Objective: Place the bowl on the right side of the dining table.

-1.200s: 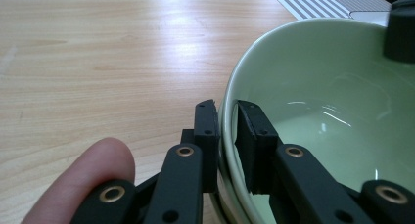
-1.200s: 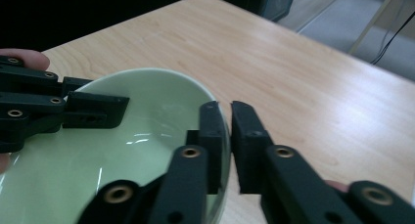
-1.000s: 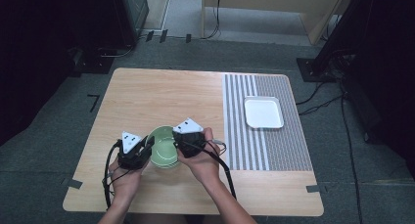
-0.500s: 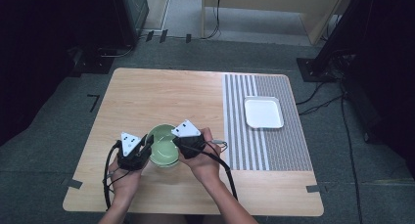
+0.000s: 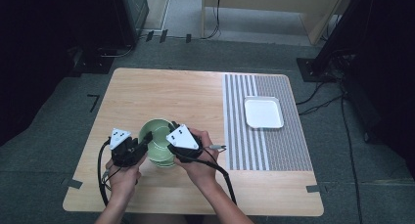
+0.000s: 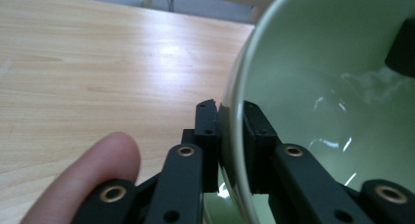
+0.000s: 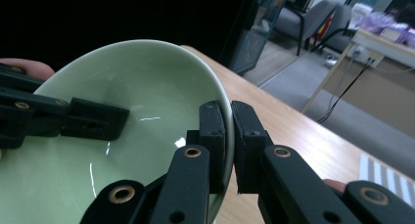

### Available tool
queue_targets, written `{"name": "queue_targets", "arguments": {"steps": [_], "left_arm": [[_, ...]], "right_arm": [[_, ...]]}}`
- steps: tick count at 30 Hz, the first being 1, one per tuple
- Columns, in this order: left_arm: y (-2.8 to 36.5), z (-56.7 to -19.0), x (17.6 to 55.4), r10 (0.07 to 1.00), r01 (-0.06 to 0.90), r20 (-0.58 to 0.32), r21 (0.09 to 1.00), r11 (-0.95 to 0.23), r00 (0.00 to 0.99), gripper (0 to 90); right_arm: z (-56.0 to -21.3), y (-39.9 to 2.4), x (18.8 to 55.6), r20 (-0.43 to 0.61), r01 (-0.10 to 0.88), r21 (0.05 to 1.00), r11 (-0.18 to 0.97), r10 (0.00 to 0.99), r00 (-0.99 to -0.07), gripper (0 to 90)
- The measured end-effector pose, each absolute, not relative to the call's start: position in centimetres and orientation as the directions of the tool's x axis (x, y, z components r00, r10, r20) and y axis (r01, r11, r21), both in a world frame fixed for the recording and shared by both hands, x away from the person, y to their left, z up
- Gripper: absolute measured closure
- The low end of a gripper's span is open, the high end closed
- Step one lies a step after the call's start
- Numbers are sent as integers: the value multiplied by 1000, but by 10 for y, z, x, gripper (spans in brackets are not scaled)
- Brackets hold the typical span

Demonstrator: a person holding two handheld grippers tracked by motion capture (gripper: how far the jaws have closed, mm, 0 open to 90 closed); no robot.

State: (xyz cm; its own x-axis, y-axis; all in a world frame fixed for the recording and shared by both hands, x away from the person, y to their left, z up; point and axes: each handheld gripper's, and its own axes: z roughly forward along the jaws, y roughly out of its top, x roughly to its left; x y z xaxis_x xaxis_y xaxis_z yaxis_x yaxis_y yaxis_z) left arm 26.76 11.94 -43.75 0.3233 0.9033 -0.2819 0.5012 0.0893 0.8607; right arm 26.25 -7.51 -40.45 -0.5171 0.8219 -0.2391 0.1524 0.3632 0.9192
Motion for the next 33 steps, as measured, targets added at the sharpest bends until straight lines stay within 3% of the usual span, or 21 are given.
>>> {"name": "queue_targets", "arguments": {"steps": [1,8,11,14,15,21,22,24,25,29,33], "left_arm": [[123,-436,268,900,504,-301,857,109,316,840],[123,-435,263,920,465,-262,879,103,292,838],[123,-432,258,933,419,-247,900,120,263,842],[122,-429,254,941,385,-220,916,109,257,840],[119,-429,249,949,355,-189,931,91,253,840],[119,-433,247,931,325,-200,941,95,305,807],[120,-433,246,924,315,-203,944,98,324,773],[123,-432,245,902,295,-214,950,103,376,560],[125,-430,244,887,298,-237,947,120,397,560],[126,-425,239,884,284,-225,952,112,408,108],[129,-422,232,884,292,-198,954,74,424,40]], "right_arm": [[-404,-76,263,-221,167,922,351,827,-518,856],[-406,-73,264,-172,211,923,323,834,-525,849],[-412,-71,268,-59,320,915,245,866,-496,745],[-418,-70,269,-22,356,908,221,874,-486,749],[-420,-67,268,2,364,910,196,878,-478,801],[-413,-71,269,25,328,935,137,896,-444,853],[-412,-72,268,12,312,939,143,895,-445,852],[-411,-72,267,3,305,941,148,896,-443,852],[-410,-73,266,-12,298,941,158,899,-437,852],[-407,-81,269,-3,302,943,143,907,-421,851],[-404,-87,271,1,296,946,132,911,-411,851]]}}
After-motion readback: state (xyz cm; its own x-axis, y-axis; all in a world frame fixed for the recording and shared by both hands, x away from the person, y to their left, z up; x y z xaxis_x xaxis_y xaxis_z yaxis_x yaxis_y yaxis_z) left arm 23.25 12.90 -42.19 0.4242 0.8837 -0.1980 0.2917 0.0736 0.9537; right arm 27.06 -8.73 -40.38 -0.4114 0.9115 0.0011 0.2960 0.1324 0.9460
